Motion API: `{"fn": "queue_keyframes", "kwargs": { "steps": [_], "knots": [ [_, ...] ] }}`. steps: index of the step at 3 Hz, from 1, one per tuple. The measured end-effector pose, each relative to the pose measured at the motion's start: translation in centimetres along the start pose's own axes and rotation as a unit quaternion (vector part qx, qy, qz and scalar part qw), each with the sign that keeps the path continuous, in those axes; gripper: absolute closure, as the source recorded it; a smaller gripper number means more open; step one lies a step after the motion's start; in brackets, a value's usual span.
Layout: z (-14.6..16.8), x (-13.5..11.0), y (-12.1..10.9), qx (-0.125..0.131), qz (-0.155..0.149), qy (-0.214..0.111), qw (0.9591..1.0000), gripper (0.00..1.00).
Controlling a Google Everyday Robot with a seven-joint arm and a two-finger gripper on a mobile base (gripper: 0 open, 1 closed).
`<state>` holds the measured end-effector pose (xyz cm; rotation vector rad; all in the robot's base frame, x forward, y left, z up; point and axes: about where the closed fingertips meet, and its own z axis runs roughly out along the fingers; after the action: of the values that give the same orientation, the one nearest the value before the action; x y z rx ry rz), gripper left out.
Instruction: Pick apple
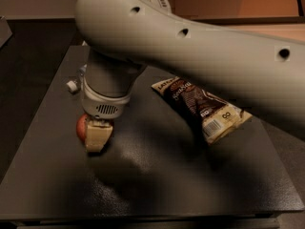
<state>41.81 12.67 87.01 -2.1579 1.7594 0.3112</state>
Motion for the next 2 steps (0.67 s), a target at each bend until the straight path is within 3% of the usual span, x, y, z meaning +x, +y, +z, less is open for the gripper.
{"fn": "queue_keyframes", "kwargs": {
  "steps": [1, 2],
  "knots": [
    [-3.2, -0.6, -0.9, 0.019, -0.008, -0.004, 0.9998, 1.00],
    [-6.6, -1.0, -1.9, 0.037, -0.017, -0.008, 0.9991, 1.00]
  ]
}}
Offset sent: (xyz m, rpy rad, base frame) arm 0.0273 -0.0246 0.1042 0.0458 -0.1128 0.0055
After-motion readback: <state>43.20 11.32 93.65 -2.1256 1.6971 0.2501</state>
